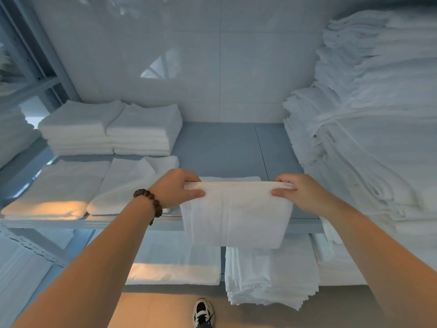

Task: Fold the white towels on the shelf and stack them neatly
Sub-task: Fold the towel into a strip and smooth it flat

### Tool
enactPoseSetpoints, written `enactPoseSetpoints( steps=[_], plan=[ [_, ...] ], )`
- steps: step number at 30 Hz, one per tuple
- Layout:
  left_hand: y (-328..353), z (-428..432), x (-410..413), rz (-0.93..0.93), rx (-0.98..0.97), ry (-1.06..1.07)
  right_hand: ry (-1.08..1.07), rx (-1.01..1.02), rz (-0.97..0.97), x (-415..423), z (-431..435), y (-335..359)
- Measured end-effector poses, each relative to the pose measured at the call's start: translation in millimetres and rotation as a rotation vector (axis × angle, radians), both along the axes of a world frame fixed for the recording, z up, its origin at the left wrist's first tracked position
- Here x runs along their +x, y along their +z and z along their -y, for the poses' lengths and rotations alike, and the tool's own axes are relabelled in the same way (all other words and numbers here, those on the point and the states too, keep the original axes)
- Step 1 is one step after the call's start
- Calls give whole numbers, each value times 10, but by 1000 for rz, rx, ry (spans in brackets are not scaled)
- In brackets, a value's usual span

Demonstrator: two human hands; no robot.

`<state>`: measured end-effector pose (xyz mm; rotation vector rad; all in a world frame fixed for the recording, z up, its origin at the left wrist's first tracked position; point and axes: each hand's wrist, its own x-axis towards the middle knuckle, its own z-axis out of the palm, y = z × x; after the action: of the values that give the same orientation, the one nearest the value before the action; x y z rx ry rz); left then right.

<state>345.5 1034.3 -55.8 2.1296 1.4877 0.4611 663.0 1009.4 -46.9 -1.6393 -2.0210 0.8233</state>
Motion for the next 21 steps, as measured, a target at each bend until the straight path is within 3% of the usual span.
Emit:
enactPoseSetpoints(
  steps=[13,18,21],
  plan=[
    [-1251,-1621,128,-217,-55,28,-186,-94,144,-177,-1731,-1249],
    [-1681,-1858,233,-300,-65,54,-274,-100,223,-246,-1938,-1663],
    [-1839,-1856,297,-416,36,97,-301,-51,297,-314,-1947,-1775]
  ],
)
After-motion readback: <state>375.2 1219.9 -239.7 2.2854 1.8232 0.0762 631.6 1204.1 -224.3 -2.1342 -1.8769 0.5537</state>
